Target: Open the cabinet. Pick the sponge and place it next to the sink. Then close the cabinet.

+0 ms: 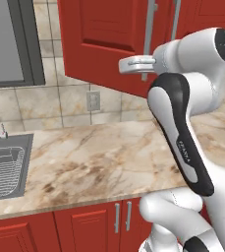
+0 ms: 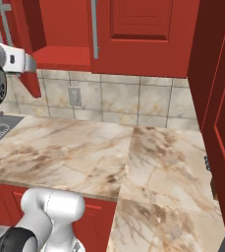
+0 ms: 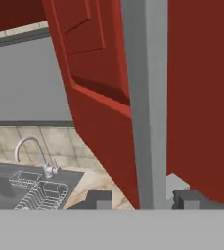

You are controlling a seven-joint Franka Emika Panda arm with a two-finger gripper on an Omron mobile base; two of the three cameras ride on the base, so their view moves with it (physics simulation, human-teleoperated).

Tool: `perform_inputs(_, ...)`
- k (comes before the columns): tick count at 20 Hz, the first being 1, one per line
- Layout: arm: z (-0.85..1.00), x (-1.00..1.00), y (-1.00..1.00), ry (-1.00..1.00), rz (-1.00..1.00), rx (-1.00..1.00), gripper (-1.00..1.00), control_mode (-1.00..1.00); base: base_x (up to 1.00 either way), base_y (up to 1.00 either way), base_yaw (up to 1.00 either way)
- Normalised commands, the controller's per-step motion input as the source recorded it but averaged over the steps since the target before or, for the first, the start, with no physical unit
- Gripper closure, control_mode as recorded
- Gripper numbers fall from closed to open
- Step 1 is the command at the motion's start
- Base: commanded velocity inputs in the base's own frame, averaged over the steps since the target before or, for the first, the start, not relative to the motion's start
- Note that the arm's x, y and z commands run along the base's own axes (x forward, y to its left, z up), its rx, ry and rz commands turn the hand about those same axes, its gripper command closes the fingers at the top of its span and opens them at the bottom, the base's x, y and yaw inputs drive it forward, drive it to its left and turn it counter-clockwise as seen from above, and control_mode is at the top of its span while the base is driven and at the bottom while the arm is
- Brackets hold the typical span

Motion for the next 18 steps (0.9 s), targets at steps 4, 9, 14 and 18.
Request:
perform_inputs(4, 0.0, -0.5, 0.82, 0.0, 0.01, 0.0, 1.0, -1.0, 0.0, 0.0, 0.0)
perform_inputs(9, 0.0, -0.1, 0.28, 0.0, 0.0, 0.0, -1.0, -1.0, 0.0, 0.0, 0.0)
perform_inputs(14, 0.0, -0.1, 0.0, 0.0, 0.0, 0.0, -1.0, -1.0, 0.0, 0.0, 0.0)
perform_inputs(18, 0.0, -0.93, 0.0, 0.0, 0.0, 0.01, -1.0, -1.0, 0.0, 0.0, 0.0)
